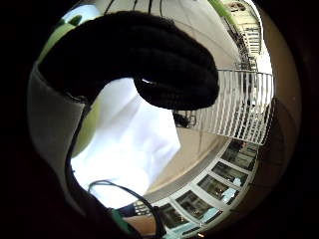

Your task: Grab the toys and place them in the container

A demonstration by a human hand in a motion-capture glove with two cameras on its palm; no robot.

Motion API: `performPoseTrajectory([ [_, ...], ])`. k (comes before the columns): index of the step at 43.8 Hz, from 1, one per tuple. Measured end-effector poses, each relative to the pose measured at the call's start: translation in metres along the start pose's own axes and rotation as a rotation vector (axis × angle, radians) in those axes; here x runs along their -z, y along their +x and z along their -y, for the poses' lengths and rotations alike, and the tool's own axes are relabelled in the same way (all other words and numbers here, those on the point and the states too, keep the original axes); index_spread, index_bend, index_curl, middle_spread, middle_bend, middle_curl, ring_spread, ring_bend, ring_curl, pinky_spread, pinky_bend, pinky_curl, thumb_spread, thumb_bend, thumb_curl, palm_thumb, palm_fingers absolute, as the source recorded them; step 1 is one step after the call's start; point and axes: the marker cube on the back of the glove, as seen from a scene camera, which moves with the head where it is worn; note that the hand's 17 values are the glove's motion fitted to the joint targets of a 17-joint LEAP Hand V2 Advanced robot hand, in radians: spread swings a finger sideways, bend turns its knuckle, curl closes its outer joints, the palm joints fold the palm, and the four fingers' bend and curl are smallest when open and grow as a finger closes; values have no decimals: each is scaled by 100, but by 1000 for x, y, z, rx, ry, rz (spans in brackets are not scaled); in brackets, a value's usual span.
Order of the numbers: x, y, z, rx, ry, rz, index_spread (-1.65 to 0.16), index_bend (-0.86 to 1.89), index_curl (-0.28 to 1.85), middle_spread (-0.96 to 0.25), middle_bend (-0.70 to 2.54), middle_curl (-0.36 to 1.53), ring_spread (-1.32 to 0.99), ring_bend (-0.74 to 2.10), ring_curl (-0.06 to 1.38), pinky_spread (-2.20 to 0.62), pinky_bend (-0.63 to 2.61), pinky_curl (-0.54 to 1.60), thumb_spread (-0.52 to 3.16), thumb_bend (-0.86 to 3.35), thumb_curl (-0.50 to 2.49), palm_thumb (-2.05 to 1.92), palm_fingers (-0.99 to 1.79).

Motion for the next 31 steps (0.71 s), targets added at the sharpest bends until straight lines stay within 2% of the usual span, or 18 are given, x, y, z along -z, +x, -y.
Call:
performPoseTrajectory([
  [6, -33, -6, 4, -4, -62, -13, -28, 0, 5, 3, 7, 22, 4, 21, 28, 5, 147, 39, 90, 1, 30, 8, -35],
  [11, -41, -4, 2, -38, -49, -20, -28, -1, 4, 4, 7, 19, 1, 44, 34, -10, 152, 41, 96, 12, 33, 31, -18],
  [13, -41, -5, 2, -56, -25, -19, -29, -4, 2, 4, 10, 19, -5, 65, 40, -19, 156, 41, 96, 14, 34, 38, 1],
  [15, -41, -6, 0, -68, 4, -15, -31, 5, 2, 1, 16, 20, -15, 79, 42, -27, 152, 39, 100, 22, 37, 50, 23],
  [18, -40, -5, -4, -77, 34, -2, -33, 24, 6, -6, 20, 21, -26, 86, 42, -34, 141, 34, 102, 29, 41, 63, 51],
  [23, -36, -2, -9, -103, 74, 24, -34, 27, 10, -16, 32, 26, -38, 90, 45, -42, 126, 31, 91, 30, 47, 72, 72],
  [28, -30, -5, -7, -144, 121, -9, -34, 25, 11, -26, 55, 34, -41, 106, 48, -50, 103, 25, 71, 42, 55, 94, 113],
  [29, -29, -6, -7, -148, 129, -18, -34, 25, 12, -28, 56, 35, -42, 106, 48, -50, 101, 25, 68, 42, 56, 95, 113],
  [30, -28, -7, -7, -152, 137, -28, -34, 24, 13, -29, 48, 33, -44, 98, 46, -49, 107, 28, 65, 35, 55, 87, 94],
  [31, -27, -8, -7, -156, 149, -41, -33, 27, 15, -30, 67, 41, -41, 110, 52, -51, 94, 24, 67, 48, 59, 101, 125],
])
